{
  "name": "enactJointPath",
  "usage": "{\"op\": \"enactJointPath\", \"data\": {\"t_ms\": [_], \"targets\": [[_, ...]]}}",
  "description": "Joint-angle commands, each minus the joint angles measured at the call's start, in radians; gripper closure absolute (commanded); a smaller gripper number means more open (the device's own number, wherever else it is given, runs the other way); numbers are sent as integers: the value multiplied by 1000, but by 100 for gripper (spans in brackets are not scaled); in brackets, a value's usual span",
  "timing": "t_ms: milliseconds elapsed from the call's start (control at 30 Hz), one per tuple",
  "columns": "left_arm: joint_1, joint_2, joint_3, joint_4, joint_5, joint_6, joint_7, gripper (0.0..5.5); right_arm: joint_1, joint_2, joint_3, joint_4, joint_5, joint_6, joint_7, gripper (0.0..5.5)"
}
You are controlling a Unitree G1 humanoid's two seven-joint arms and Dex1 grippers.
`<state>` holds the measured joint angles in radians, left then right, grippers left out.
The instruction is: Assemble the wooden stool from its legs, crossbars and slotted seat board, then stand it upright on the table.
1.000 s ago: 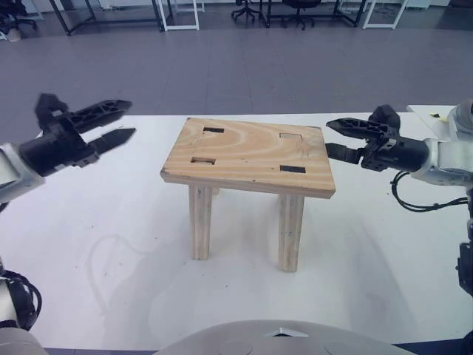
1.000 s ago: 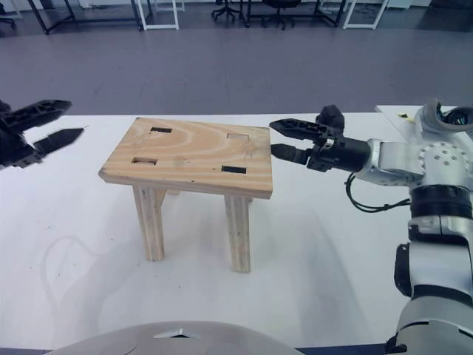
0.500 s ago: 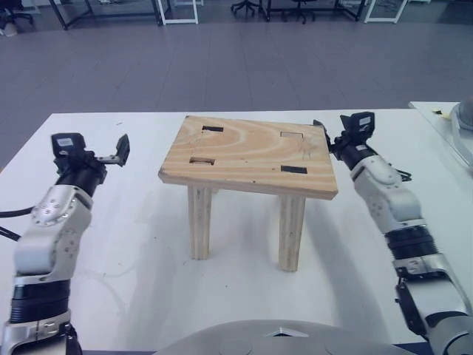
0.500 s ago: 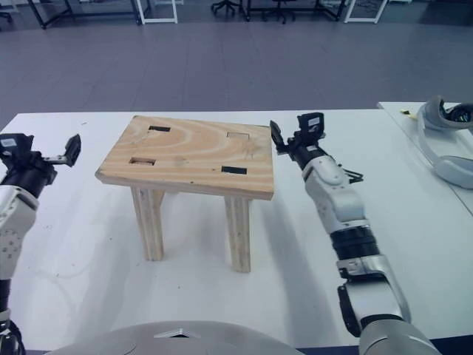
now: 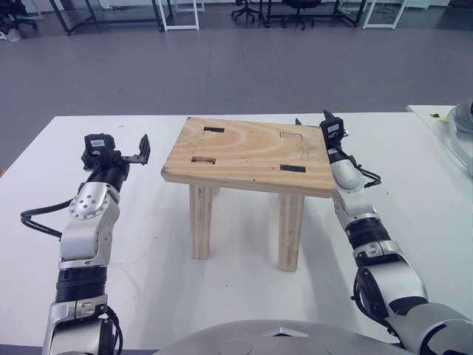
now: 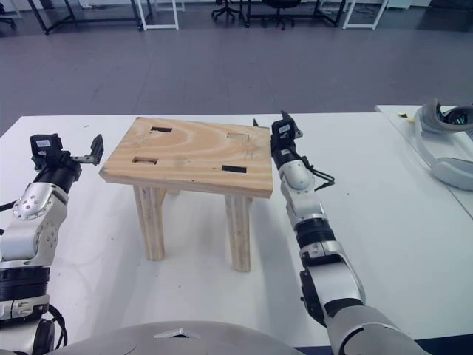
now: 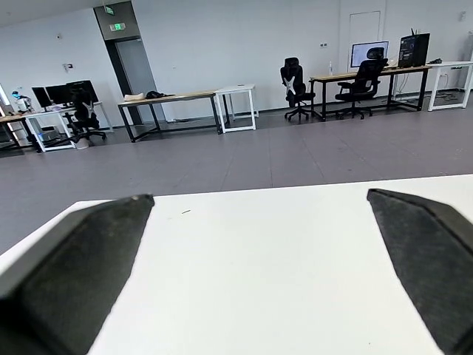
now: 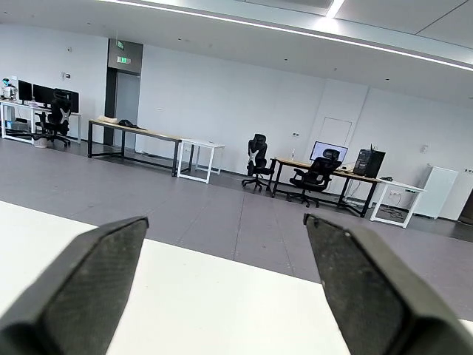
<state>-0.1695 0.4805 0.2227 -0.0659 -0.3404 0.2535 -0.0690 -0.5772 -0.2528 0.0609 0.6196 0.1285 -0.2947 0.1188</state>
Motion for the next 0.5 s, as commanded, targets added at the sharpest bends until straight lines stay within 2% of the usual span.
{"op": "enactJointPath", "data": {"t_ms": [33,500], "targets": [[11,-18,13,-23,30,17,-3,18,-38,3,-30,32,-25,-15,15,156],[59,-55,63,-25,63,10,-9,18,-90,30,-49,116,-97,-77,44,156]]}}
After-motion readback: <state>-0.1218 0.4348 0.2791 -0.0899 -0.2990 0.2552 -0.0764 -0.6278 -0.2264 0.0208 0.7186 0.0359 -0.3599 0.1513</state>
